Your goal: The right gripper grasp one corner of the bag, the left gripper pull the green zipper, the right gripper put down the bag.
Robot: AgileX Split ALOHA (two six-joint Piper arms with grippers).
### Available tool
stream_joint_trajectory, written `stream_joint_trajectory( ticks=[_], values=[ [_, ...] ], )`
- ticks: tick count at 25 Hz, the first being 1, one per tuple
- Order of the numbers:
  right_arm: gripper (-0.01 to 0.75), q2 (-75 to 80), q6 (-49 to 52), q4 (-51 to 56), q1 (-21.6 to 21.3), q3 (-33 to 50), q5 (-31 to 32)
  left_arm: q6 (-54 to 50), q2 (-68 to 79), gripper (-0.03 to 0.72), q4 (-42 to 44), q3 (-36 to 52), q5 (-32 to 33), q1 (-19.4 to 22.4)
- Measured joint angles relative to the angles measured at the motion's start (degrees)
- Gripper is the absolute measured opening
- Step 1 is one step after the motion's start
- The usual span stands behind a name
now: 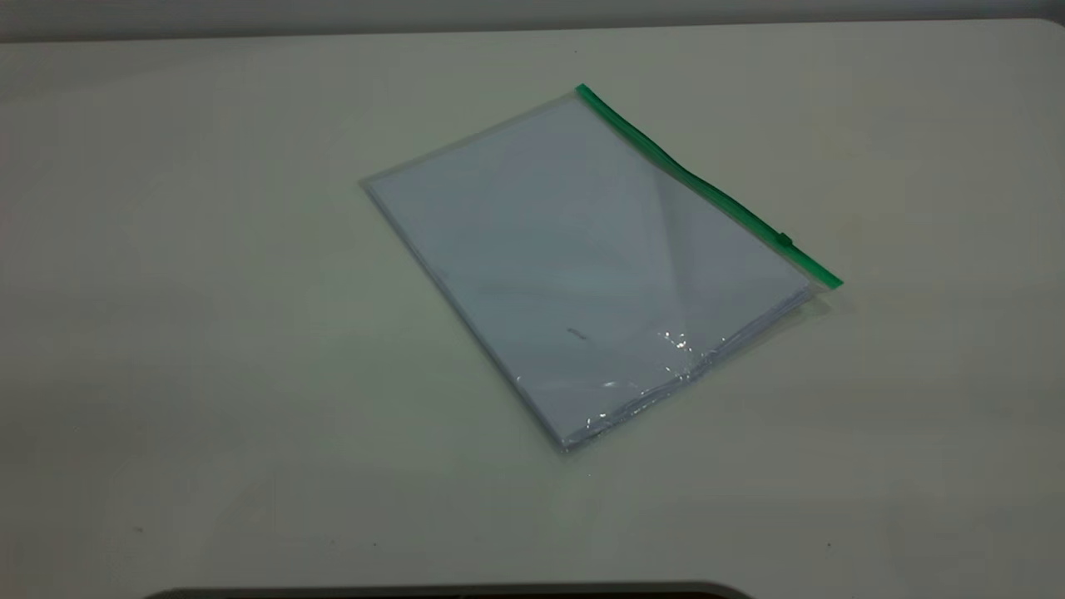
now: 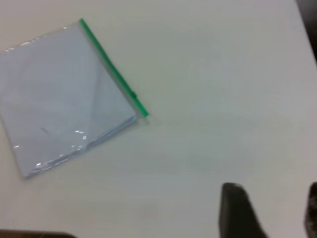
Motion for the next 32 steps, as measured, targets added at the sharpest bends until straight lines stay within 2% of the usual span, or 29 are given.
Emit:
stream_joint_trajectory(
  ticks=[4,7,12,18,22,28,32],
  values=[
    [0.564,5.1,0.4,0.1,0.0,-2.4,-0.3,-1.2,2.9,0.577,1.7,-3.9,-1.4,0.0],
    [0.627,11.2,0.4,0.1,0.0,-4.4,-2.4,-2.5,9.0,0.577,3.9,-8.5,-1.8,0.0],
    [0.618,20.7,0.4,0.3,0.0,-6.3,-6.9,-2.7,23.3,0.577,4.6,-16.5,-5.1,0.0],
    [0.593,30.4,-1.5,2.9,0.0,-6.3,-12.3,-2.7,41.0,0.577,4.6,-24.0,-12.0,0.0],
    [0.591,36.6,-3.4,5.5,0.0,-6.3,-15.2,-2.7,52.0,0.577,4.3,-27.3,-19.0,0.0],
    [0.591,46.4,-8.5,12.2,0.0,-6.3,-20.4,-2.6,65.3,0.577,1.0,-31.2,-28.6,0.0],
    [0.591,54.1,-14.5,18.0,0.0,-6.3,-24.5,-2.0,73.7,0.577,-2.3,-35.8,-30.7,0.0]
  ],
)
